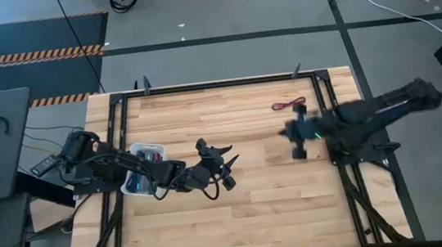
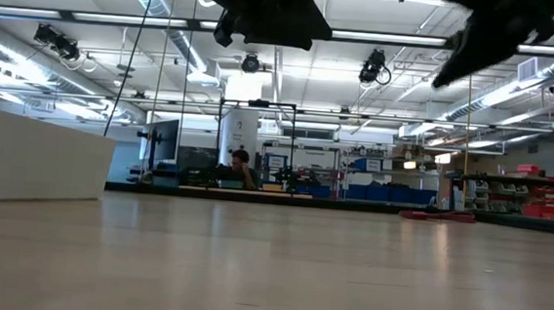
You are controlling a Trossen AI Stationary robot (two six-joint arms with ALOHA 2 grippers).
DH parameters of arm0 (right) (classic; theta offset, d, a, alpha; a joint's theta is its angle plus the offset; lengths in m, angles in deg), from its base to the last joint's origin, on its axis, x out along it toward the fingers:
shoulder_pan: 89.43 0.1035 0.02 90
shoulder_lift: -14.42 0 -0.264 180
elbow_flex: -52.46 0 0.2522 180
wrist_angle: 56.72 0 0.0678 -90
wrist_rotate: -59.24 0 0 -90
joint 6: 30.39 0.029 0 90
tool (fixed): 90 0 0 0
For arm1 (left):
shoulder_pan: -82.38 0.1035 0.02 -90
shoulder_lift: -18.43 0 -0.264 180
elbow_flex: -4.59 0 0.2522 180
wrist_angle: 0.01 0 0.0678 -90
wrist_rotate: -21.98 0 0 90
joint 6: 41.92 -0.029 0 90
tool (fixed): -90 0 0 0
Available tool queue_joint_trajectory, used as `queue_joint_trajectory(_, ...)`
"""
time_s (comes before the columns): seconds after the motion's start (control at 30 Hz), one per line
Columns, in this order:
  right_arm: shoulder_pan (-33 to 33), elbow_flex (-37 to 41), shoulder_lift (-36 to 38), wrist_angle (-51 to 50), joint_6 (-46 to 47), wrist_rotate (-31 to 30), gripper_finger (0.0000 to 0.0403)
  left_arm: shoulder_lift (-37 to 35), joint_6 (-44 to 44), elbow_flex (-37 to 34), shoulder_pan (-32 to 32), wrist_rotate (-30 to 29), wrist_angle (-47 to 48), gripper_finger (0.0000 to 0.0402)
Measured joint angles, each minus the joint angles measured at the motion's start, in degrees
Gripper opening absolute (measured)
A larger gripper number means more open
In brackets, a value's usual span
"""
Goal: Pick and place USB-C Cables
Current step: Put the pink charger cable into the white bin
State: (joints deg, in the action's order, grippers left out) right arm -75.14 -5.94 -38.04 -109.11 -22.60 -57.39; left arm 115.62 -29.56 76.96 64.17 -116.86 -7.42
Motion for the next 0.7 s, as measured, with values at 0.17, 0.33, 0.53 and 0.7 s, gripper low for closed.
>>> queue_joint_trajectory(0.17,-23.6,-1.8,-6.6,-4.8,-15.9,15.0,0.0059,0.0,0.0,0.0,0.0,0.0,0.0,0.016)
queue_joint_trajectory(0.33,-39.1,-1.8,-16.4,-4.9,-27.7,17.6,0.013,0.0,-0.2,0.0,0.0,0.0,0.1,0.016)
queue_joint_trajectory(0.53,-47.8,-3.4,-29.5,-3.3,-37.5,12.9,0.0213,0.0,-1.5,0.0,0.0,0.0,0.6,0.016)
queue_joint_trajectory(0.7,-51.1,-5.2,-38.5,-3.5,-47.7,4.8,0.0234,0.0,-1.7,0.0,0.0,0.0,1.0,0.016)
